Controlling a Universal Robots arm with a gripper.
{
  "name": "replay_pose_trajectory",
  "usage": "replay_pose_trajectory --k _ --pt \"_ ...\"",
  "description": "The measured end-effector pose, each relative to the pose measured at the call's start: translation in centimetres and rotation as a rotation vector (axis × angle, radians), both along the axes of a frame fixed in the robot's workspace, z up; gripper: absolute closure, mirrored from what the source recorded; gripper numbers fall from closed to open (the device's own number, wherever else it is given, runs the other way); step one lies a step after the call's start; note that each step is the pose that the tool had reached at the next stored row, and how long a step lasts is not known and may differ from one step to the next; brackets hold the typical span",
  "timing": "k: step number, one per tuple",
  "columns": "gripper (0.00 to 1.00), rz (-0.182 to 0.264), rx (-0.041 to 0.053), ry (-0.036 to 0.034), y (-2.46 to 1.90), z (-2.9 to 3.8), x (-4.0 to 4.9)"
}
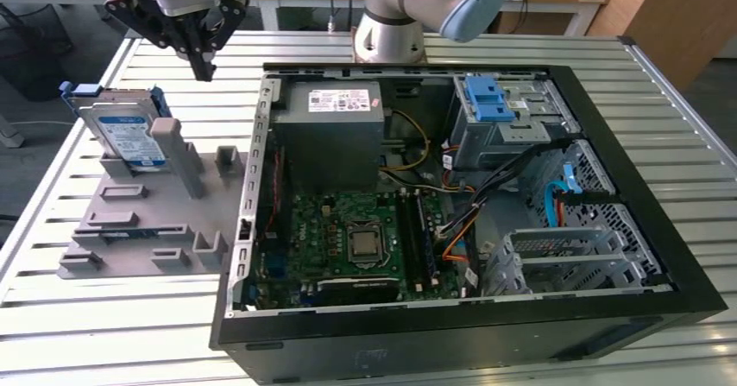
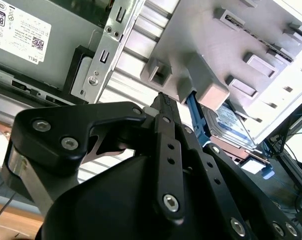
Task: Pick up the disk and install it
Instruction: 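Reach for the disk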
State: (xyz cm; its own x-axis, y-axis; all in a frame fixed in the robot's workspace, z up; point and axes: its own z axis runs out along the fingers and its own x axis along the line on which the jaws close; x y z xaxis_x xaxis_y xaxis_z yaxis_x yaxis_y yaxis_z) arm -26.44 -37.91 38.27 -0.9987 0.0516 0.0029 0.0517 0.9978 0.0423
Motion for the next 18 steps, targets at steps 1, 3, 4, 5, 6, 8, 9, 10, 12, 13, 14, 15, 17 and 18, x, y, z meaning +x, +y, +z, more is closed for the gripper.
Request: replay_pose_trajectory --k 1,3,4,5,6,8,9,10,12,13,14,15,17,18 --pt "0.89 0.0 0.0 0.0 0.0 0.0 -0.02" --pt "0.89 0.0 0.0 0.0 0.0 0.0 -0.07" --pt "0.89 0.0 -0.0001 0.0001 0.0 0.0 -0.1" --pt "0.89 0.0 0.0 0.0 0.0 0.0 -0.14" --pt "0.89 0.0 0.0 0.0 0.0 0.0 -0.16" --pt "0.89 0.0 0.0 0.0 0.0 0.0 -0.2" --pt "0.89 0.0 0.0 0.0 0.0 0.0 -0.24" --pt "0.89 0.0 -0.0001 0.0001 0.0 0.0 -0.26" --pt "0.89 0.0 -0.0001 0.0 0.0 0.0 -0.35" --pt "0.89 0.0 0.0 0.0 0.0 0.0 -0.36" --pt "0.89 0.0 0.0 0.0 0.0 -0.01 -0.38" --pt "0.89 0.0 0.0 0.0 0.0 -0.01 -0.41" --pt "0.89 0.0 0.0 0.0 0.0 -0.01 -0.49" --pt "0.89 0.0 0.0 0.0 0.0 -0.01 -0.5"
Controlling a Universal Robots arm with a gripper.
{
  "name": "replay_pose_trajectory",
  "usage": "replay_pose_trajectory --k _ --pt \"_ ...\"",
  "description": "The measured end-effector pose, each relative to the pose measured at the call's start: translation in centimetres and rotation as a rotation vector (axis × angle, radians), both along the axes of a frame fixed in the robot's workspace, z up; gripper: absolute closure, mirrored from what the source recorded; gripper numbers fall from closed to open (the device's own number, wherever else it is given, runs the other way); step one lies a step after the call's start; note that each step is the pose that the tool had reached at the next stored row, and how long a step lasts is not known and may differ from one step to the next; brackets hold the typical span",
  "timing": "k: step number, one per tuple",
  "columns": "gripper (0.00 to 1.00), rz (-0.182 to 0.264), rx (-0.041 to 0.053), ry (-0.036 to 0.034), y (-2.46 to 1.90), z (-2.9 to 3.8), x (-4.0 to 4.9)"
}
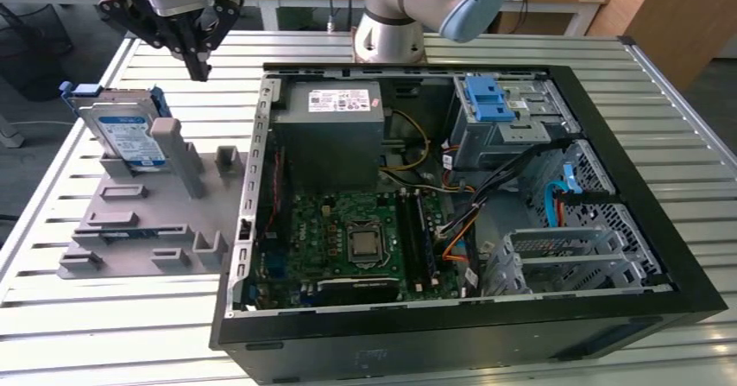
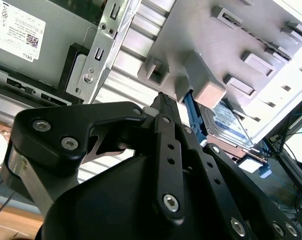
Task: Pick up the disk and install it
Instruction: 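Reach for the disk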
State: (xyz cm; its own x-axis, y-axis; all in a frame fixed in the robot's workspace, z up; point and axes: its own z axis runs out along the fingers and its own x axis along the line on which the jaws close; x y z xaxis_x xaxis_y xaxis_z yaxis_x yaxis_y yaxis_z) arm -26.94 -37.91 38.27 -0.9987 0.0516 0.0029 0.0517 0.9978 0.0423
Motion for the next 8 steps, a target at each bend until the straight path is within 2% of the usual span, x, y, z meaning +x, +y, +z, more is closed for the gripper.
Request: replay_pose_trajectory --k 8 --pt "0.89 0.0 0.0 0.0 0.0 0.0 -0.14"
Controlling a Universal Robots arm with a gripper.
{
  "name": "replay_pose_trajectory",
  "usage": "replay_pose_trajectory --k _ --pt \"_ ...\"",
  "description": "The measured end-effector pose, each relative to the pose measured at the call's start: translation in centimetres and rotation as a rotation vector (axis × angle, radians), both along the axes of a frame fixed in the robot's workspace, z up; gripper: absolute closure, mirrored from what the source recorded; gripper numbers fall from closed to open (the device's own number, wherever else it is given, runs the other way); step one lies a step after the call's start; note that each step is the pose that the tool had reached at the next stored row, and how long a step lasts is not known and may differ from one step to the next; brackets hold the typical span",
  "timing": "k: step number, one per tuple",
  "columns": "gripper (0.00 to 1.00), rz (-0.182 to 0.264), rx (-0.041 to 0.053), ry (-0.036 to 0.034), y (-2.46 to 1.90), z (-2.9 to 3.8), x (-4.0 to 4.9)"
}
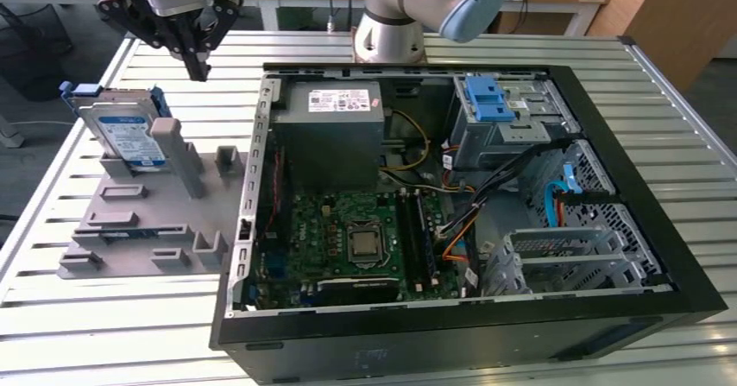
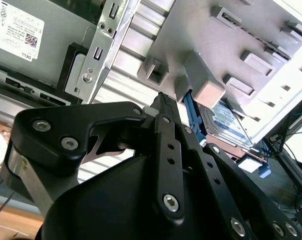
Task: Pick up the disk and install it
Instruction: 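Reach for the disk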
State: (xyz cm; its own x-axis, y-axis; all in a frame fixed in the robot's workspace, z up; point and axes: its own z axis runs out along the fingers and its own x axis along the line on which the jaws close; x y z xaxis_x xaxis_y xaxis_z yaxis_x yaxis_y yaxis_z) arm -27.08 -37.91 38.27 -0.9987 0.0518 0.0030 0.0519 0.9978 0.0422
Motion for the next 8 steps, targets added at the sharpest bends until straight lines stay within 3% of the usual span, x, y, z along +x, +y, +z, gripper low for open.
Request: replay_pose_trajectory --k 8 --pt "0.89 0.0 0.0001 -0.0001 0.0 -0.01 -0.41"
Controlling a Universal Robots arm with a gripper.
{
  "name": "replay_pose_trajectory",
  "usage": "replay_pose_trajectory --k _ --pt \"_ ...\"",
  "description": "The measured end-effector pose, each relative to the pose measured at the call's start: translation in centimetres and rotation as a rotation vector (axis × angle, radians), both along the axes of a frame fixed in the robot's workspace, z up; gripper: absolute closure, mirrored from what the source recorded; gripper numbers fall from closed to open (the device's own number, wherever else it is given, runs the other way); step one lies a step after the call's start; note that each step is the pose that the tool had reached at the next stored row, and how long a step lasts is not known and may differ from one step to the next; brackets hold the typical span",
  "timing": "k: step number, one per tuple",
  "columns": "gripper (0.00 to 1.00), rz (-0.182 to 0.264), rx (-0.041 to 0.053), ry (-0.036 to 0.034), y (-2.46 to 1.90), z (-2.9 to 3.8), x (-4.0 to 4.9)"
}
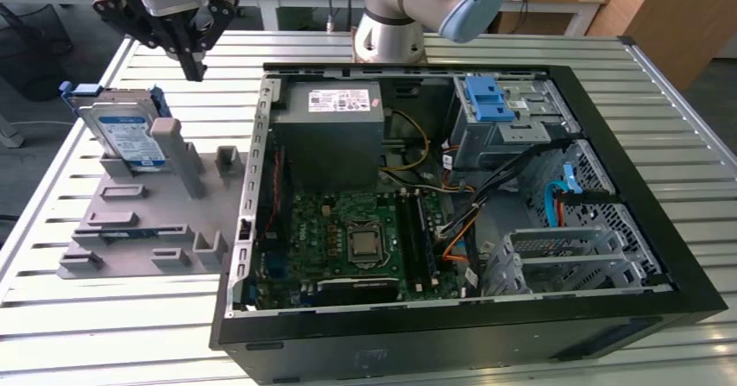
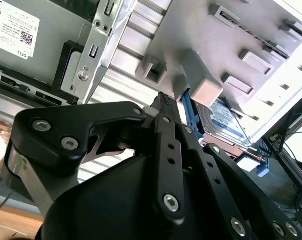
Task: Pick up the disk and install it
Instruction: 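Reach for the disk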
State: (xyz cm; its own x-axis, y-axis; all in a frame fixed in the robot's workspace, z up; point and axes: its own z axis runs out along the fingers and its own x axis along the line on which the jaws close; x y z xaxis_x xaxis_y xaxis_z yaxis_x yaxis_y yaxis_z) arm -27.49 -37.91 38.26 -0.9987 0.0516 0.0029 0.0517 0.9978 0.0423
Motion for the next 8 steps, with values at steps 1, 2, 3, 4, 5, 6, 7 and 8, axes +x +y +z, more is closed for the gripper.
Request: replay_pose_trajectory --k 1,2,3,4,5,6,7,8 --pt "0.89 0.0 0.0 0.0001 0.0 0.0 -0.05" --pt "0.89 0.0 0.0 0.0 0.0 0.0 -0.1" --pt "0.89 0.0 0.0 0.0 0.0 0.0 -0.14" --pt "0.89 0.0 0.0 0.0001 0.0 0.0 -0.19" --pt "0.89 0.0 0.0 0.0 0.0 0.0 -0.24" --pt "0.89 0.0 0.0 0.0 0.0 0.0 -0.27" --pt "0.89 0.0 0.0 0.0001 0.0 0.0 -0.32" --pt "0.89 0.0 0.0 0.0001 0.0 0.0 -0.35"
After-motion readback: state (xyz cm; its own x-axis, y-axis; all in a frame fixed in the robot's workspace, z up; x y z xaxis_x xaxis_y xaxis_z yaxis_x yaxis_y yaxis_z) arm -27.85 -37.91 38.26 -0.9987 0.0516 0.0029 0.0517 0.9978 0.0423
